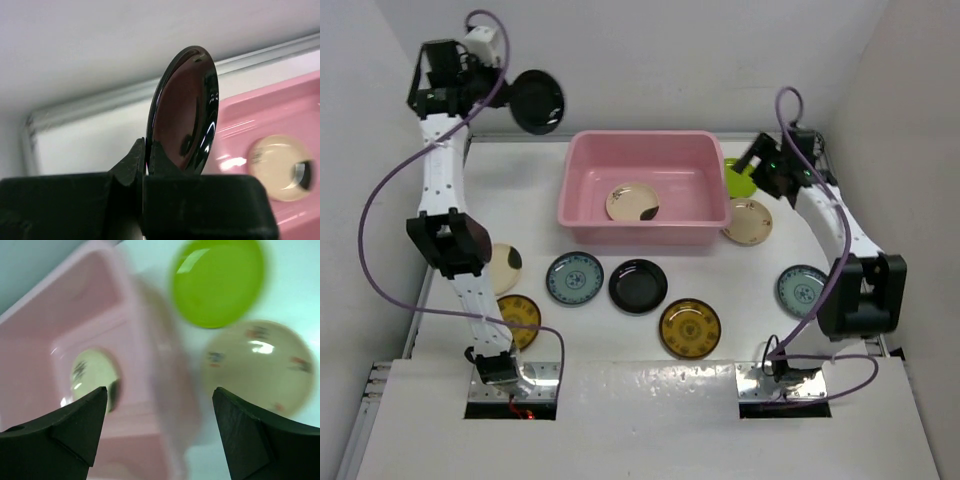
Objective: Place the plates into the plastic bin on the countertop
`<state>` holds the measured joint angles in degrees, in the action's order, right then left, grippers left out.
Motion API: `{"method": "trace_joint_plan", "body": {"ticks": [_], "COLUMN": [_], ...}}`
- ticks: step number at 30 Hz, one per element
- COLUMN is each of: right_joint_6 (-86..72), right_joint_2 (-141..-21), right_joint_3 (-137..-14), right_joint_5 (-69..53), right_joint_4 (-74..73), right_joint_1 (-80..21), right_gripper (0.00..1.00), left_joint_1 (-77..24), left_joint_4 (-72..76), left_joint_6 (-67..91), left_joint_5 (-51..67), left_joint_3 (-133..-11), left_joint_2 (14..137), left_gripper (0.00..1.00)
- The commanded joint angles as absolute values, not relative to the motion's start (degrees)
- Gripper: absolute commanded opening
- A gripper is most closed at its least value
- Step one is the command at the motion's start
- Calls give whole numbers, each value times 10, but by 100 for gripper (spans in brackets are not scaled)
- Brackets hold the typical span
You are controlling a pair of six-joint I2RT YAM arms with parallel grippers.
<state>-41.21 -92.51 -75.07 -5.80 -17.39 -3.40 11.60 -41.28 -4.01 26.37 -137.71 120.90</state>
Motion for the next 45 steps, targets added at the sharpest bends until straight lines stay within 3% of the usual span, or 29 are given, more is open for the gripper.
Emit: {"method": "trace_joint_plan", "body": {"ticks": [1,4,8,15,22,24,25,26,31,34,37,38,41,43,45], "right_joint_6": [-467,-540,-528,-469,-475,-475,-474,-475,-480,-487,-489,-490,-490,-488,-489], "right_joint_2": [-876,-849,-873,-967,-1011,-1024,-1029,-1033,-1056,-1063,-1070,-1074,-1070,-1049,-1024], "right_joint_3": [-642,-567,-551,-587,-574,-571,-571,-570,-551,-534,-531,-533,-532,-526,-510], "right_joint_5": [51,41,-16,-102,-117,-127,-127,-126,-122,-117,-111,-107,-85,-70,-62], "right_joint_4": [-185,-168,-155,-167,-145,-134,-133,-128,-103,-75,-67,-68,-85,-93,-97], "right_joint_1": [19,86,132,156,157,155,154,153,157,159,159,160,162,164,166], "right_gripper": [85,84,82,70,70,68,66,66,55,52,40,27,8,0,0], "left_joint_1": [15,-41,-90,-114,-120,-120,-120,-120,-120,-120,-120,-120,-120,-114,-100], "left_joint_4": [-415,-415,-396,-363,-345,-345,-345,-345,-345,-345,-345,-345,-345,-345,-345], "left_joint_6": [-16,-9,-9,-3,-3,-10,-10,-17,-25,-30,-36,-43,-43,-43,-38], "left_joint_5": [327,327,319,306,284,284,277,269,251,258,258,258,258,258,258], "left_joint_3": [-1379,-1322,-1321,-1303,-1253,-1252,-1246,-1246,-1254,-1266,-1291,-1296,-1310,-1310,-1310], "left_joint_2": [1181,1204,1266,1328,1354,1359,1359,1359,1364,1359,1344,1339,1318,1311,1304], "left_gripper": [0,0,0,0,0,12,27,32,49,52,53,55,56,56,56]}}
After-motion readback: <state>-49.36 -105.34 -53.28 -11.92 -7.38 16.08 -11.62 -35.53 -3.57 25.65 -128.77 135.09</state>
